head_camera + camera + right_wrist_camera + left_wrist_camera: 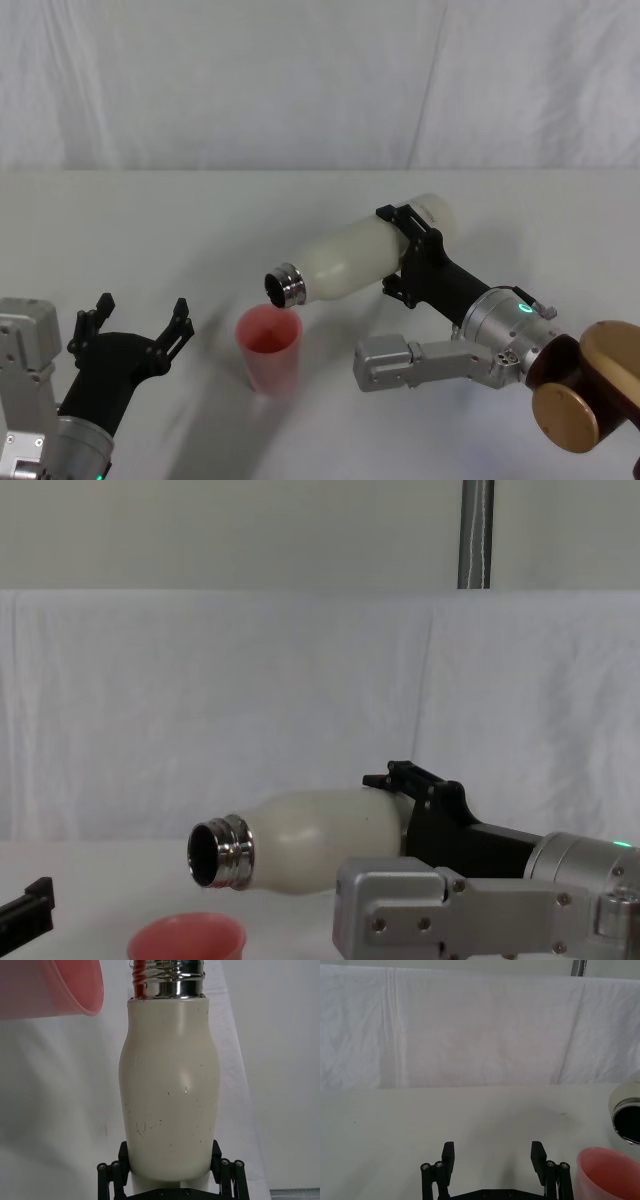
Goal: Grasp the thermos with one hand and pour water into the cup lid.
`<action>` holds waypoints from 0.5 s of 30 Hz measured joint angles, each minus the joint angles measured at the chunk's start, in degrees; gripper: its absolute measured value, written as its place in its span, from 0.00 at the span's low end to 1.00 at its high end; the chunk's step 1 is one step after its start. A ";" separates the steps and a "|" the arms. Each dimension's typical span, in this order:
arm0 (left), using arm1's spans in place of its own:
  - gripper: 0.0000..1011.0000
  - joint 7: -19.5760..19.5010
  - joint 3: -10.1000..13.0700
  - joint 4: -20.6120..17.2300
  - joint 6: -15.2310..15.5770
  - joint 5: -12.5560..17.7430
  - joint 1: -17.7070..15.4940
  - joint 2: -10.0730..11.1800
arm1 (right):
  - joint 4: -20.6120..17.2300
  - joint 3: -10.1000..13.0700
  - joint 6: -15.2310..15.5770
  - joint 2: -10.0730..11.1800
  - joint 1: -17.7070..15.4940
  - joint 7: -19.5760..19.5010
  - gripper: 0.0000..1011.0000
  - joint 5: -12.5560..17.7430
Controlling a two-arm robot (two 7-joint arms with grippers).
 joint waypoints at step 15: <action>0.99 0.00 0.00 0.00 0.00 0.00 0.00 0.00 | -0.21 -0.16 0.05 0.32 -0.03 0.18 0.94 -0.42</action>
